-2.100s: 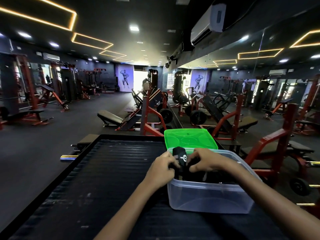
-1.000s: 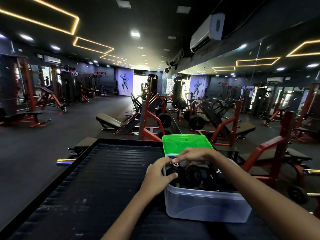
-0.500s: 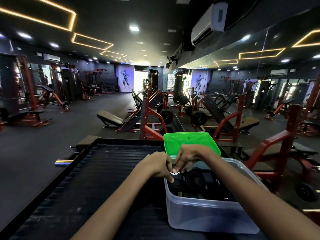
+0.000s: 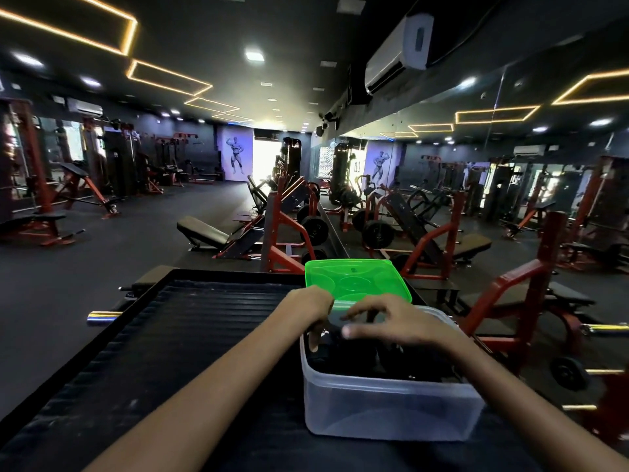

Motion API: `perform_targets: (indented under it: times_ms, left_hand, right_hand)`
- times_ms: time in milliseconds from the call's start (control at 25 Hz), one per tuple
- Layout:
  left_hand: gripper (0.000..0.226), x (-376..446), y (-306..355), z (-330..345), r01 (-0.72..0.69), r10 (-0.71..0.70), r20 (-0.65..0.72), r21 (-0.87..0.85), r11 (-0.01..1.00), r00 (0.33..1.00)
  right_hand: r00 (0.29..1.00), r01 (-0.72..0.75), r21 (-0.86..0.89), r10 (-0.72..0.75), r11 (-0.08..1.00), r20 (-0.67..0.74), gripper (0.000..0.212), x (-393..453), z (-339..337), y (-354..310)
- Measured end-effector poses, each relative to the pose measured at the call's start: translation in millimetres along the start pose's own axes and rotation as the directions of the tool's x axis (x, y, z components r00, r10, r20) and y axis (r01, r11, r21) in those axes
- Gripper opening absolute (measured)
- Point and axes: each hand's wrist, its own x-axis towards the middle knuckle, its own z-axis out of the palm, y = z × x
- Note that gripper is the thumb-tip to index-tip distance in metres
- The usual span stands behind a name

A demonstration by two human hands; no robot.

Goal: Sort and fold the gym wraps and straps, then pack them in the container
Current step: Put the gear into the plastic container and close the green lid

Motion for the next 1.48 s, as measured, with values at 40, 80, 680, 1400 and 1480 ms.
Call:
perform_targets:
  times_ms: [40,80,680,1400,1480]
  left_hand:
    - [0.062,-3,-1,0,-0.026,0.026,0.022,0.007,1.000,0.999]
    - [0.062,-6,-2,1,-0.052,0.052,0.025,0.019,0.998,0.998]
    - [0.057,-22,-26,39,-0.114,0.088,-0.112,-0.262,0.958,0.990]
    - [0.047,-24,-5,60,-0.124,0.033,-0.295,-0.294,0.948,0.955]
    - [0.052,-24,-3,59,-0.114,0.021,-0.316,-0.278,0.954,0.949]
  right_hand:
    - [1.000,0.029,-0.214,-0.026,0.976,0.017,0.033,-8,8,-5]
    - [0.999,0.045,-0.373,-0.050,0.927,-0.003,0.038,-12,17,-8]
    - [0.995,-0.062,-0.171,0.074,0.983,0.067,0.055,-18,7,23]
    - [0.977,-0.096,-0.374,0.160,0.922,0.144,0.040,9,7,10]
    - [0.988,-0.104,-0.210,0.125,0.972,0.093,0.036,-5,-12,16]
